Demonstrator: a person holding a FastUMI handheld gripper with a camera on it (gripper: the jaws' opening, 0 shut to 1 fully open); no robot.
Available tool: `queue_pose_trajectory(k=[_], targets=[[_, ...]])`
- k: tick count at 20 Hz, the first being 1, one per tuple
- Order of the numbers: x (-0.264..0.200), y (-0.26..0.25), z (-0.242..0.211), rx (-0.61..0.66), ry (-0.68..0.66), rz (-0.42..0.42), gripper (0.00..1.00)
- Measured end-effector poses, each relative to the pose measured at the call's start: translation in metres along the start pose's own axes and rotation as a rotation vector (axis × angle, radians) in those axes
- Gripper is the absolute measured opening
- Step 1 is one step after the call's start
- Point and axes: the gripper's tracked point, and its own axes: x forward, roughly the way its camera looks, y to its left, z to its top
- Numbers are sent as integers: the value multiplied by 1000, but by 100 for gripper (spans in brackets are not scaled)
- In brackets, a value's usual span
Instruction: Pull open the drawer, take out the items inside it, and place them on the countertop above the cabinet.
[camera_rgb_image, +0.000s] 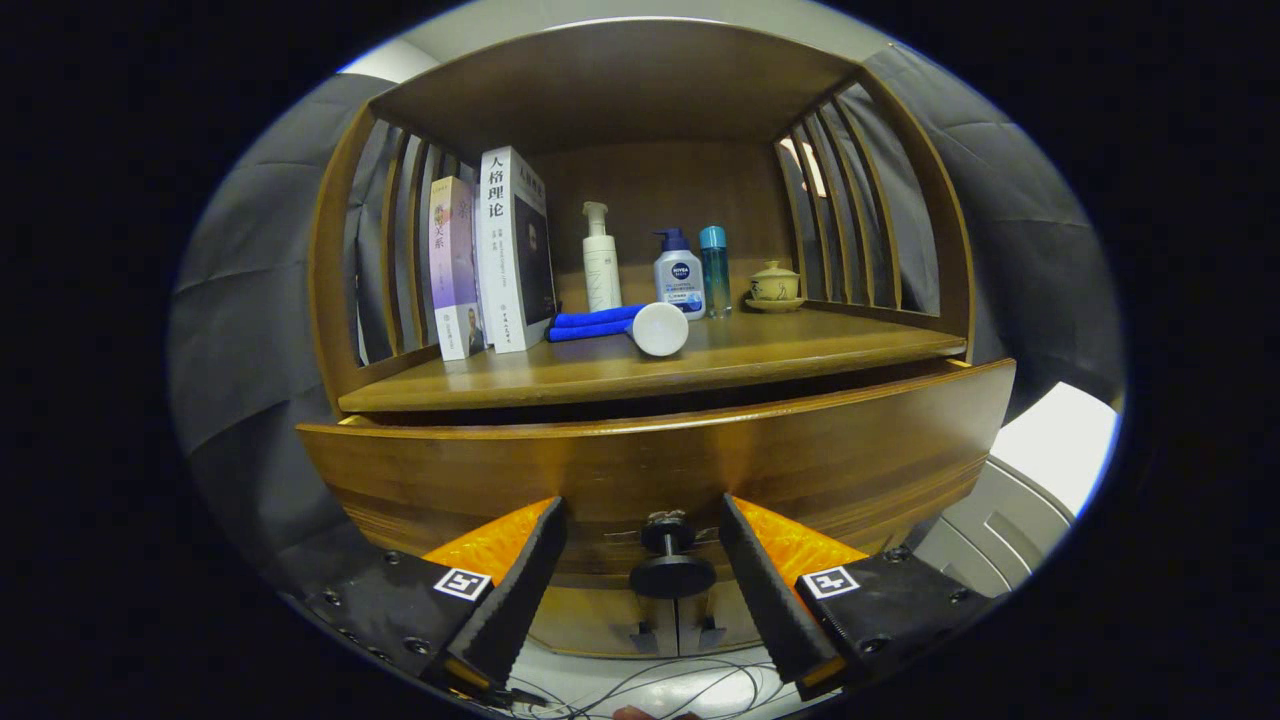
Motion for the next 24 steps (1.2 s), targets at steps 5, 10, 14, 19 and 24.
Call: queue_pose_trajectory(k=[5, 10, 14, 19, 24], targets=[[19, 1, 4, -21, 10, -1, 97], [26, 0, 5, -53, 11, -3, 98], [18, -5, 12, -48, 55, 21, 95], [-33, -29, 71, -47, -59, 17, 95], [-118, -60, 139, -98, -204, -13, 95]])
